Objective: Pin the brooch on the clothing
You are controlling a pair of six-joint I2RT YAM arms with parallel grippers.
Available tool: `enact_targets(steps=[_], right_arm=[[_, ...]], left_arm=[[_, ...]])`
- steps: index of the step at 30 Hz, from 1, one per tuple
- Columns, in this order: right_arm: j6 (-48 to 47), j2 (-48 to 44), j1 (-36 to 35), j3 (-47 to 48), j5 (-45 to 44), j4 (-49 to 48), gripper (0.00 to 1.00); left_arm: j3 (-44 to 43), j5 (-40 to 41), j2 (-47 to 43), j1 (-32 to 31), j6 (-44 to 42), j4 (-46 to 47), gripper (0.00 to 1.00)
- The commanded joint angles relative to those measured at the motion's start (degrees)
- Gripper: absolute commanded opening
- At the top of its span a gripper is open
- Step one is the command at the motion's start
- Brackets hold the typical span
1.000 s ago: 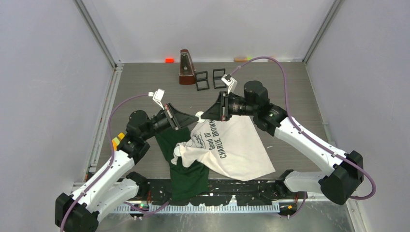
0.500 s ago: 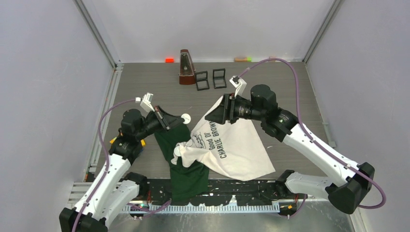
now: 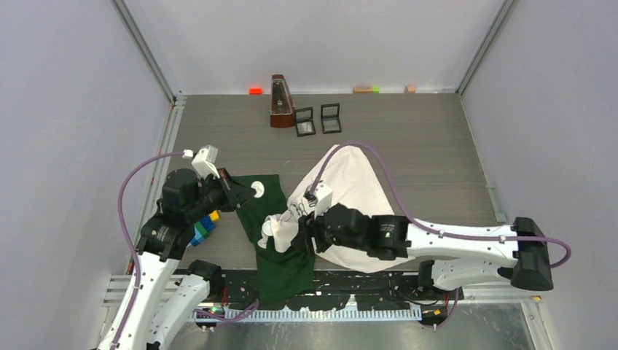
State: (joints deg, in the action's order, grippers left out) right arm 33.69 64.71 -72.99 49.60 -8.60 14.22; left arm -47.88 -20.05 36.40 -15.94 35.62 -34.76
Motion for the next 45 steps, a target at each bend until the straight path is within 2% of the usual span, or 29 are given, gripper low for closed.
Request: enact_targets(steps=[1, 7, 14, 19, 23, 25, 26, 28, 29, 33, 38, 42, 45], right_arm=[[-1.0, 5.2, -5.8, 1.5, -11.0, -8.6, 0.58], [-2.2, 12.2, -10.8, 2.6, -12.4, -12.6, 0.58], [-3.6, 18.2, -12.0, 5.7, -21.9, -12.2, 0.57], [-6.9, 22.7, -12.0, 8.8, -27.4, -10.9, 0.57], [-8.8, 25.7, -11.8, 11.6, -28.7, -10.0, 0.46], [-9.0, 26.5, -11.3, 12.3, -29.0, -9.8, 0.37], [-8.9, 26.5, -11.2, 12.6, -29.2, -9.4, 0.28], [-8.7, 26.5, -10.5, 13.0, -29.6, -8.4, 0.17], [-8.5, 26.2, -9.7, 13.1, -29.5, -8.1, 0.15], [-6.1, 24.4, -3.9, 12.5, -23.8, -7.7, 0.08], [-3.5, 23.2, 3.6, 12.6, -11.0, -8.7, 0.03], [-0.7, 23.0, 9.1, 13.9, -2.0, -8.3, 0.02], [0.3, 23.4, 12.0, 15.6, 4.1, -7.1, 0.01]], left_arm=[[-1.2, 3.1, -1.6, 0.4, -3.5, -8.0, 0.0], [-1.5, 3.5, -4.9, 0.4, -3.0, -13.0, 0.0], [-2.8, 7.5, -6.2, 0.4, -2.5, -22.2, 0.0], [-0.7, 5.8, -5.2, 0.4, -2.3, -24.2, 0.0], [0.9, 3.6, -5.0, 0.4, -1.7, -23.7, 0.0], [1.4, 3.3, -4.9, 0.4, -1.7, -23.8, 0.0], [1.9, 3.2, -4.9, 0.4, -1.6, -23.7, 0.0], [2.5, 2.7, -4.9, 0.3, -1.4, -23.6, 0.0], [2.9, 2.3, -4.9, 0.3, -1.4, -23.6, 0.0], [4.5, 1.0, -5.4, -0.2, -0.6, -23.1, 0.0], [7.5, -0.9, -6.2, -3.3, 2.8, -19.5, 0.0], [9.5, 0.4, -6.1, -9.3, 5.8, -13.0, 0.0], [10.2, 4.9, -4.8, -15.1, 6.1, -8.0, 0.0]])
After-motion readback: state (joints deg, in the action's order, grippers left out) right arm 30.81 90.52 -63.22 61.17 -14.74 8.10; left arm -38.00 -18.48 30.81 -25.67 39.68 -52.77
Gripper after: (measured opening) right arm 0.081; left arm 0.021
